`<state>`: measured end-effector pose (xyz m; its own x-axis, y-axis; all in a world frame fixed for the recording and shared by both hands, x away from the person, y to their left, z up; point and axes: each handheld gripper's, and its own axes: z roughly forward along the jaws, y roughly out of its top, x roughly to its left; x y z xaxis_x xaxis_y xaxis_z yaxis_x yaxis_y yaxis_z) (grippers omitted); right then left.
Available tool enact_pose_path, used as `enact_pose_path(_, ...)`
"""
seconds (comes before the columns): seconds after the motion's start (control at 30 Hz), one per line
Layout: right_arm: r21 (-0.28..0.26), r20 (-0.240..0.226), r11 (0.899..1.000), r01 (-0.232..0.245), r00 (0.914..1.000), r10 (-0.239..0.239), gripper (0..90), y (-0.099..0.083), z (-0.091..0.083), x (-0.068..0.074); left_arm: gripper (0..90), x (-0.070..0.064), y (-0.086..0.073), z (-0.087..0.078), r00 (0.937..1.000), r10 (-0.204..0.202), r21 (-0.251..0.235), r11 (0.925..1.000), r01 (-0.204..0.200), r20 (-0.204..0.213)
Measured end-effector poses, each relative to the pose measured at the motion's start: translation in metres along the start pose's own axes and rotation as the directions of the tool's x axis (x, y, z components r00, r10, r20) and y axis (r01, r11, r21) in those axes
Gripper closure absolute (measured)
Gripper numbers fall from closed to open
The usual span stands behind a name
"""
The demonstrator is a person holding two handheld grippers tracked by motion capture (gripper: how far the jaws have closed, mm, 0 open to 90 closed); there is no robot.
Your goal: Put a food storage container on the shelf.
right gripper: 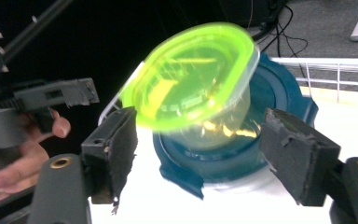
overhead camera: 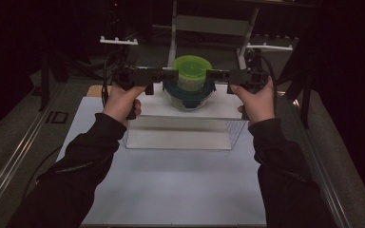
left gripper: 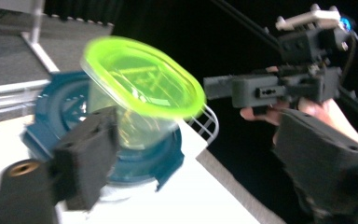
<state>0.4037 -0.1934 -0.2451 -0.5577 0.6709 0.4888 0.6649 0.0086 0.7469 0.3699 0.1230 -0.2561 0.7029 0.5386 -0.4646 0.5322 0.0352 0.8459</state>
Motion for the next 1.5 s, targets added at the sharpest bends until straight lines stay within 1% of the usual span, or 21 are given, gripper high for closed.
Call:
enact_pose_path(0.07,0.005,-0.018,1.0,0.019,0.9997,-0.019,22.4,-0.008,-0.002,-0.001,4.7,-0.003,-0.007,-0.001,0.9993,0.037,-0.006,0.9993,-0.037,0.003)
enact_pose_path(0.1,0.005,-0.018,1.0,0.019,0.9997,-0.019,22.4,-0.008,-0.002,-0.001,0.9,-0.003,-0.007,-0.001,0.9993,0.037,-0.006,0.9993,-0.037,0.003)
enact_pose_path(0.13,0.005,-0.024,1.0,0.025,0.9994,-0.025,21.1,-0.011,-0.003,-0.002,0.9,-0.005,-0.014,-0.002,0.9988,0.045,-0.013,0.9989,-0.045,0.016)
enact_pose_path(0.23,-0.005,-0.039,0.999,0.05,0.998,-0.05,20.5,-0.027,-0.009,-0.003,0.6,-0.008,-0.026,-0.004,0.9975,0.067,-0.03,0.9973,-0.067,0.02)
enact_pose_path(0.3,-0.004,-0.043,0.998,0.06,0.9973,-0.06,20.6,-0.033,-0.01,-0.003,0.7,-0.011,-0.034,-0.005,0.9956,0.092,-0.021,0.9956,-0.092,0.015)
enact_pose_path(0.33,-0.004,-0.043,0.998,0.06,0.9973,-0.06,20.6,-0.033,-0.01,-0.003,0.6,-0.011,-0.034,-0.005,0.9956,0.092,-0.021,0.9956,-0.092,0.015)
enact_pose_path(0.37,-0.003,-0.043,0.998,0.067,0.9968,-0.067,20.5,-0.037,-0.011,-0.003,0.6,-0.014,-0.044,-0.005,0.9931,0.117,-0.028,0.9927,-0.117,0.001)
enact_pose_path(0.43,-0.011,-0.047,0.996,0.086,0.9951,-0.087,20.4,-0.051,-0.012,-0.003,0.6,-0.017,-0.056,-0.006,0.9898,0.141,-0.028,0.9895,-0.142,-0.019)
enact_pose_path(0.57,-0.009,-0.055,0.993,0.116,0.9917,-0.116,20.4,-0.072,-0.013,-0.003,0.7,-0.018,-0.08,-0.008,0.9883,0.152,-0.043,0.9874,-0.153,-0.013)
enact_pose_path(0.67,-0.004,-0.06,0.992,0.128,0.99,-0.128,20.4,-0.085,-0.014,-0.003,0.7,-0.021,-0.098,-0.009,0.9815,0.19,-0.027,0.9812,-0.191,-0.02)
enact_pose_path(0.77,-0.006,-0.064,0.99,0.14,0.988,-0.14,20.4,-0.098,-0.013,-0.004,0.7,-0.024,-0.11,-0.01,0.976,0.216,-0.012,0.9763,-0.216,-0.03)
enact_pose_path(0.9,-0.011,-0.095,0.991,0.132,0.9866,-0.133,20.3,-0.117,-0.012,-0.008,0.6,-0.029,-0.124,-0.012,0.9673,0.251,0.0,0.9681,-0.251,-0.041)
enact_pose_path(0.93,-0.011,-0.095,0.991,0.132,0.9866,-0.133,20.3,-0.117,-0.012,-0.008,0.7,-0.029,-0.124,-0.012,0.9673,0.251,0.0,0.9681,-0.251,-0.041)
enact_pose_path(0.97,-0.012,-0.101,0.991,0.133,0.9859,-0.134,20.3,-0.122,-0.011,-0.009,0.7,-0.032,-0.13,-0.013,0.9638,0.263,0.008,0.9647,-0.263,-0.041)
enact_pose_path(1.0,-0.007,-0.108,0.99,0.139,0.9844,-0.139,20.0,-0.132,-0.01,-0.011,0.6,-0.033,-0.133,-0.013,0.9625,0.268,0.014,0.9633,-0.268,-0.039)
enact_pose_path(1.07,-0.005,-0.104,0.99,0.142,0.9844,-0.142,20.0,-0.137,-0.009,-0.013,0.7,-0.035,-0.14,-0.012,0.9584,0.283,0.032,0.9589,-0.282,-0.039)
enact_pose_path(1.23,-0.013,-0.103,0.989,0.147,0.9836,-0.148,20.0,-0.159,-0.007,-0.019,0.7,-0.039,-0.157,-0.013,0.9515,0.306,0.041,0.9516,-0.305,-0.031)
enact_pose_path(1.3,0.0,-0.092,0.988,0.152,0.9842,-0.152,20.0,-0.167,-0.006,-0.022,0.7,-0.039,-0.163,-0.012,0.9516,0.306,0.047,0.9513,-0.305,-0.028)
enact_pose_path(1.37,-0.001,-0.098,0.989,0.147,0.9843,-0.147,20.0,-0.174,-0.006,-0.025,0.6,-0.038,-0.17,-0.011,0.9545,0.297,0.052,0.9537,-0.296,-0.02)
enact_pose_path(1.43,0.0,-0.099,0.991,0.137,0.9857,-0.137,20.0,-0.181,-0.005,-0.028,0.7,-0.037,-0.177,-0.011,0.9534,0.301,0.055,0.9523,-0.3,-0.016)
enact_pose_path(1.5,0.004,-0.1,0.991,0.13,0.9865,-0.129,20.0,-0.189,-0.004,-0.03,0.6,-0.036,-0.185,-0.009,0.9513,0.308,0.074,0.9493,-0.306,-0.017)
